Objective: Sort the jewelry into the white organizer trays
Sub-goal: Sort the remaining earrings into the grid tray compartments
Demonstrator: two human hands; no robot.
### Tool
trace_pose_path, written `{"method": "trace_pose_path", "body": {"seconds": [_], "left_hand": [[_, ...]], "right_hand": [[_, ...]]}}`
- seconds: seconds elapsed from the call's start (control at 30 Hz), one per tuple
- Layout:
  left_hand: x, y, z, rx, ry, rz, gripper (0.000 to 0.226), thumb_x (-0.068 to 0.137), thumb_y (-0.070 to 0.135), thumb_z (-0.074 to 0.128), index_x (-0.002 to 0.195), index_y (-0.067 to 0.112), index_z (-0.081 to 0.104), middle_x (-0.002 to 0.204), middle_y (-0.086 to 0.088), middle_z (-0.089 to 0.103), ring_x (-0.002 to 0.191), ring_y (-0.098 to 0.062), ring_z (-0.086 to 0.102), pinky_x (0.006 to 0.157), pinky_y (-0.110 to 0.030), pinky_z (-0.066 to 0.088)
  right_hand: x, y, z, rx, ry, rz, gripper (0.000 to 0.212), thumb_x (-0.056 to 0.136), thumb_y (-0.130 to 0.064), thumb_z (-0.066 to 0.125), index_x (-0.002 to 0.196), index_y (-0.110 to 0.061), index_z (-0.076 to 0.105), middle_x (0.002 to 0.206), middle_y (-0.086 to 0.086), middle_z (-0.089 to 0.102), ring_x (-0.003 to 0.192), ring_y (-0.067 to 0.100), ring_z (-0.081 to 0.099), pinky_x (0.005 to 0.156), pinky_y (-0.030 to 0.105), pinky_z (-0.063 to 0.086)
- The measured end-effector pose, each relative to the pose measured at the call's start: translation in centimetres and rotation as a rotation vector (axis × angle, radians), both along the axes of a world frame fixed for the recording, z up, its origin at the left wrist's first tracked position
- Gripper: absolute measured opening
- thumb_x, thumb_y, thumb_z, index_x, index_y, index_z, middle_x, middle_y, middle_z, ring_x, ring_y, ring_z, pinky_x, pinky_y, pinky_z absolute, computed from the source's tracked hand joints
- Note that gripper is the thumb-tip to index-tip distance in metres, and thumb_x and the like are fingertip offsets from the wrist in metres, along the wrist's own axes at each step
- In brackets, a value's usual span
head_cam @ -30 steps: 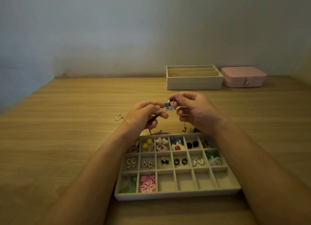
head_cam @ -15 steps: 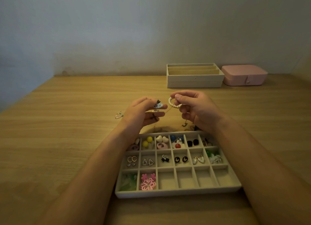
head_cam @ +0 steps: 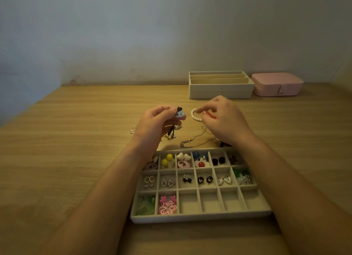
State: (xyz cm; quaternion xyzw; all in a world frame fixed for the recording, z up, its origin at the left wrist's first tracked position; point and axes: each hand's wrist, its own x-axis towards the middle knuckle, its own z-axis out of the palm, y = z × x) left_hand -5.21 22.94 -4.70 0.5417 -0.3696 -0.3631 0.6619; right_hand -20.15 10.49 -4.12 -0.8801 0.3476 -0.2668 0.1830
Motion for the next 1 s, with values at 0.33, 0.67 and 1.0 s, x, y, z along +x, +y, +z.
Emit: {"method": "trace_pose_path", "body": {"seconds": [0.33,0.67,1.0], "left_hand": [[-0.1,0.4,0.5,-0.034,0.045,-0.126,0.009,0.097,0.015,0.056,0.097,0.01,0.064,0.095,-0.013,0.074,0.081,-0.024,0.071,0.08,-0.033,0.056],[0.3,0.5,0.4,-0.04,0.007,-0.124,0.012,0.094,0.02,0.062,0.098,0.01,0.067,0.087,-0.011,0.072,0.061,-0.019,0.056,0.059,-0.025,0.05],[0.3,0.6,0.3,-0.01,-0.091,-0.147,0.03,0.079,0.023,0.069,0.105,0.008,0.065,0.079,-0.006,0.073,0.05,-0.006,0.054,0.047,-0.019,0.043]], "right_hand": [[-0.2,1.7,0.5,0.561,-0.297,0.449,0.031,0.099,-0.01,0.062,0.118,-0.034,0.064,0.109,-0.006,0.074,0.102,0.011,0.07,0.086,0.029,0.061],[-0.5,1.2,0.4,0.74,-0.438,0.445,0.019,0.1,-0.006,0.056,0.113,-0.005,0.071,0.094,0.009,0.076,0.088,0.022,0.073,0.082,0.033,0.061],[-0.7,1.0,0.3,0.872,-0.41,0.519,0.03,0.084,-0.025,0.071,0.105,-0.004,0.065,0.086,0.003,0.069,0.081,0.023,0.063,0.079,0.035,0.058]]}}
